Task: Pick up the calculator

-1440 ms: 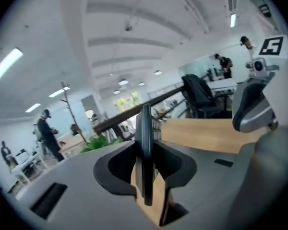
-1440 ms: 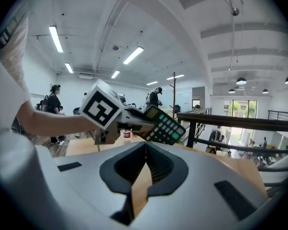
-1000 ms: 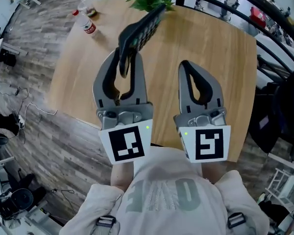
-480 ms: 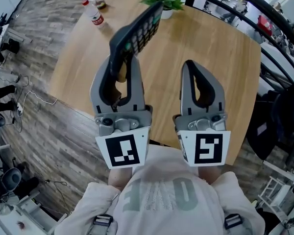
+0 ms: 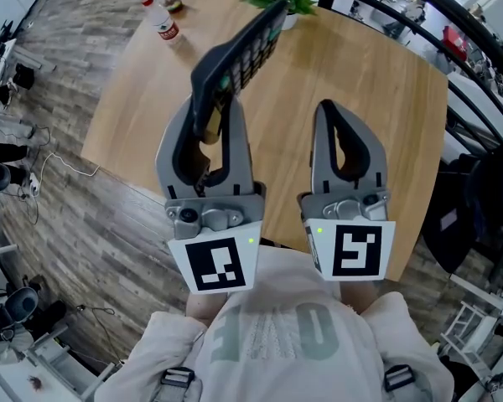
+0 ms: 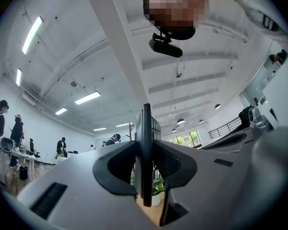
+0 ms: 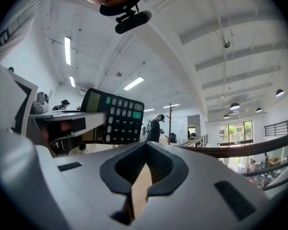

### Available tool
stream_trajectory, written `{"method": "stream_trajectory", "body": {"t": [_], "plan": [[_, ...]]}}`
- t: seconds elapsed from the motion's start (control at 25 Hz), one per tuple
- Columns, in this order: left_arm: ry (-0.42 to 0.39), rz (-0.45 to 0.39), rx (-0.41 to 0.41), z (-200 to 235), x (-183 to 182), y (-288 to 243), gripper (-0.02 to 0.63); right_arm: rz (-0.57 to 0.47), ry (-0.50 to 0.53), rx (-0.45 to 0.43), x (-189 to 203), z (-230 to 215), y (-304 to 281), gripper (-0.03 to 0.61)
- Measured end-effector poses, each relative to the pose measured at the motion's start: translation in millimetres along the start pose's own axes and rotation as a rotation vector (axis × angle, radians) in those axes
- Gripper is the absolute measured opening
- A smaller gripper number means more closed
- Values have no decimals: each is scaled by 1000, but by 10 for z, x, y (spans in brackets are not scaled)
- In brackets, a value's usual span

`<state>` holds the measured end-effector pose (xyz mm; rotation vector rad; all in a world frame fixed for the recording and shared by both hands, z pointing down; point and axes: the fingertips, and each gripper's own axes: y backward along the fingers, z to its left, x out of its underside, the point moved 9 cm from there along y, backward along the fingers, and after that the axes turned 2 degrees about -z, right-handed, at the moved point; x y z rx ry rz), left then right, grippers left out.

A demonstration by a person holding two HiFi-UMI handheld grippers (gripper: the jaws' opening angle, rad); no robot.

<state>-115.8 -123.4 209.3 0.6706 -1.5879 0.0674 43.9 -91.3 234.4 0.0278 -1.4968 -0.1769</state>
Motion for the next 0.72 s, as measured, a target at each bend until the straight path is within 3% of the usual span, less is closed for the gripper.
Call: {"method": "stream_trajectory", "body": {"t": [0.28,0.72], "plan": [[-26,-41,14,-34,-77,19,115,-12,6,-9,-22,42,-1,18],[-37,-32,16,-22,-58,-7,115,-24,32,0,-25,36,-23,18]]}}
